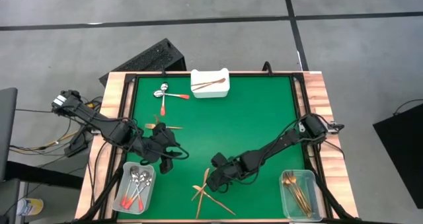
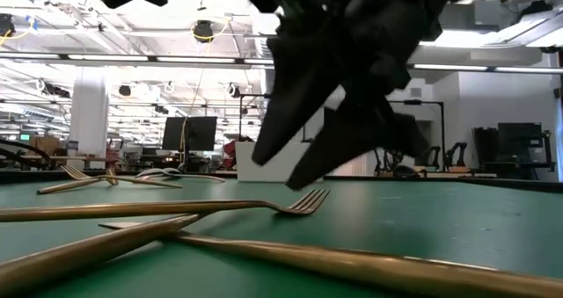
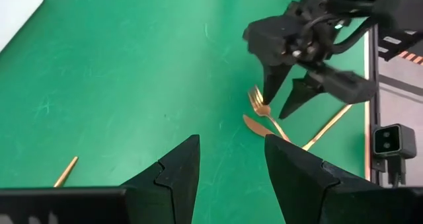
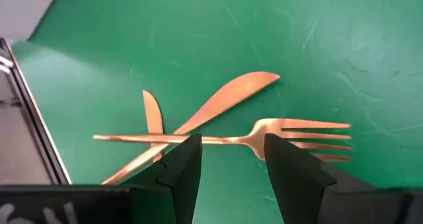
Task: Sort silverware by color (type)
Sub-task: Put the gold fork into the transparent bin
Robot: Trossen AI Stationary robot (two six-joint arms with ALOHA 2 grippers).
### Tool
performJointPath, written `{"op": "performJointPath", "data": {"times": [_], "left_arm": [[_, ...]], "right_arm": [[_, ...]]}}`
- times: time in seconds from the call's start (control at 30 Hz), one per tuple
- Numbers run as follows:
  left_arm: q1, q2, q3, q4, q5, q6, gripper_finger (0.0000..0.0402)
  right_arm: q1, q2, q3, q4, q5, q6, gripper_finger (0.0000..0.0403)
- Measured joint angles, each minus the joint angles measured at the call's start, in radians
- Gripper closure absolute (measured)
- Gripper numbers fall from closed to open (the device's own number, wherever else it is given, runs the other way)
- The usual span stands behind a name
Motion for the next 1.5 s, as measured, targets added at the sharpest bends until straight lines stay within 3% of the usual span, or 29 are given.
{"op": "performJointPath", "data": {"times": [0.27, 0.43, 0.77, 0.93, 1.1, 1.33, 1.4, 1.5], "left_arm": [[0.0, 0.0, 0.0, -0.015, -0.001, -0.01, 0.0245], [0.0, 0.0, 0.0, -0.015, -0.002, -0.01, 0.0245], [0.0, 0.0, 0.0, -0.013, -0.002, -0.031, 0.0245], [0.0, 0.0, 0.0, -0.014, -0.002, -0.037, 0.0245], [0.0, 0.0, 0.0, -0.013, -0.003, -0.043, 0.0245], [0.001, 0.0, 0.0, -0.002, -0.03, -0.041, 0.0245], [0.001, 0.0, 0.0, 0.01, -0.028, -0.038, 0.0245], [0.001, 0.0, 0.0, 0.014, -0.025, -0.037, 0.0245]], "right_arm": [[0.0, -0.017, 0.112, -0.307, 0.084, -0.054, 0.0212], [-0.019, -0.018, 0.097, -0.425, 0.098, -0.024, 0.0212], [-0.074, -0.016, -0.031, -0.123, -0.102, -0.063, 0.0212], [-0.076, -0.017, -0.044, -0.089, -0.149, -0.06, 0.0216], [-0.07, -0.016, -0.046, -0.07, -0.195, -0.079, 0.0263], [-0.076, -0.015, -0.046, -0.022, -0.191, -0.077, 0.0388], [-0.082, -0.015, -0.046, -0.029, -0.191, -0.035, 0.0387], [-0.089, -0.015, -0.046, -0.048, -0.192, 0.019, 0.0349]]}}
